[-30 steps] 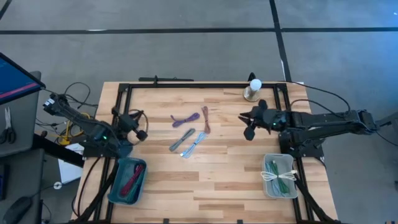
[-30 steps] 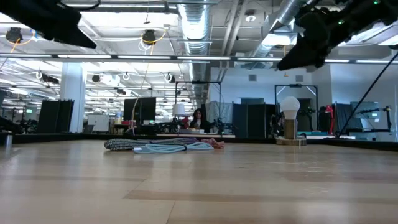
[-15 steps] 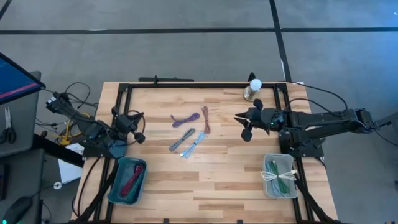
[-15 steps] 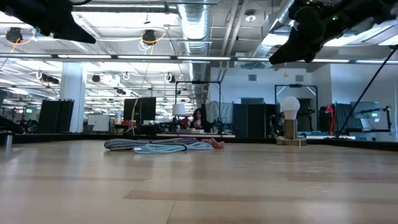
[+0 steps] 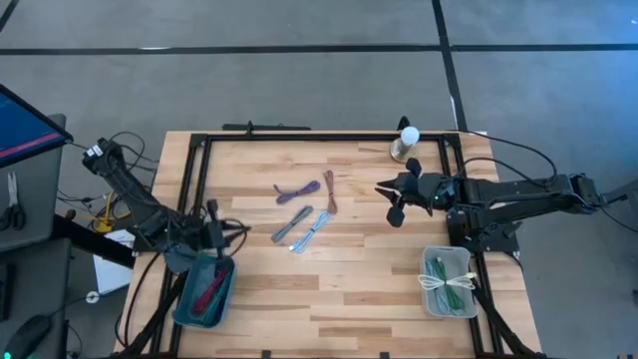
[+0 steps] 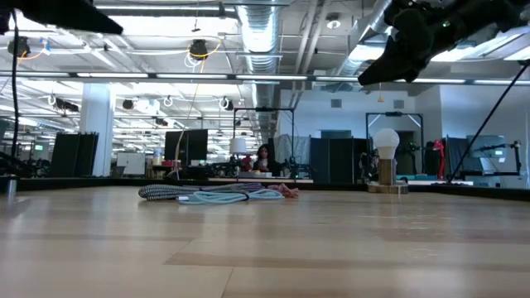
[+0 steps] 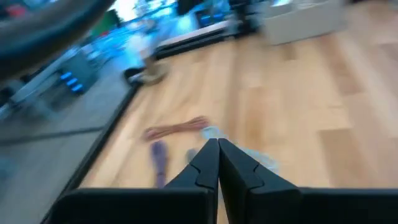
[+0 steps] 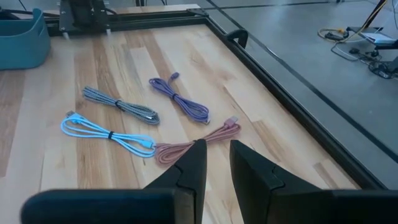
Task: Pick & Place USB Port
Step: Put the pink USB cable into the gray bin
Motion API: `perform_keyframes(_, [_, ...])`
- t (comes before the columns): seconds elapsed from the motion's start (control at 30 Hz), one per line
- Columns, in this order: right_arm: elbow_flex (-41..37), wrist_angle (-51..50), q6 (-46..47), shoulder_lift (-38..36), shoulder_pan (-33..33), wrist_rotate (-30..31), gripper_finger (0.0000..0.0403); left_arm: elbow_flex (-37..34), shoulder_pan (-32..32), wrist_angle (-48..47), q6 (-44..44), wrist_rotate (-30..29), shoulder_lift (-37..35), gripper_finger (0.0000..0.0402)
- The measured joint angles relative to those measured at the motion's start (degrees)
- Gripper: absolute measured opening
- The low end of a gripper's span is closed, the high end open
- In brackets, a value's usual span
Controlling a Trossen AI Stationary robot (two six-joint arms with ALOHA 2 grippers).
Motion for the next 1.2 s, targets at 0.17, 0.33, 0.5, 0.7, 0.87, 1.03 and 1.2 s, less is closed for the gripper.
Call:
perform_keyframes(0.17, [0.0,0.0,-0.1,0.0,0.0,0.0,0.0063,-2.8,0.5,15.1,16.1,11.2,-1.3,0.0008])
perform_keyframes(0.33, [0.0,0.0,-0.1,0.0,0.0,0.0,0.0063,-10.8,6.7,30.1,27.0,23.6,-6.8,0.0008])
perform_keyframes(0.5, [0.0,-0.2,-0.1,0.0,0.0,0.0,0.0063,-16.5,15.8,32.2,27.1,30.7,-16.3,0.0008])
perform_keyframes(0.7, [0.0,-0.6,-0.1,0.0,0.0,0.0,0.0063,-19.2,26.5,31.7,28.9,43.5,-27.4,0.0008])
perform_keyframes(0.87, [0.0,-0.6,-0.1,0.0,0.0,0.0,0.0063,-19.4,35.7,28.2,28.2,50.4,-30.1,0.0008])
perform_keyframes(1.03, [0.0,-0.5,0.3,0.0,0.0,0.0,0.0063,-19.4,45.2,25.7,26.7,56.7,-29.7,0.0008])
perform_keyframes(1.2, [0.0,-0.5,0.5,0.0,0.0,0.0,0.0063,-19.4,55.1,24.3,23.7,66.1,-29.7,0.0008])
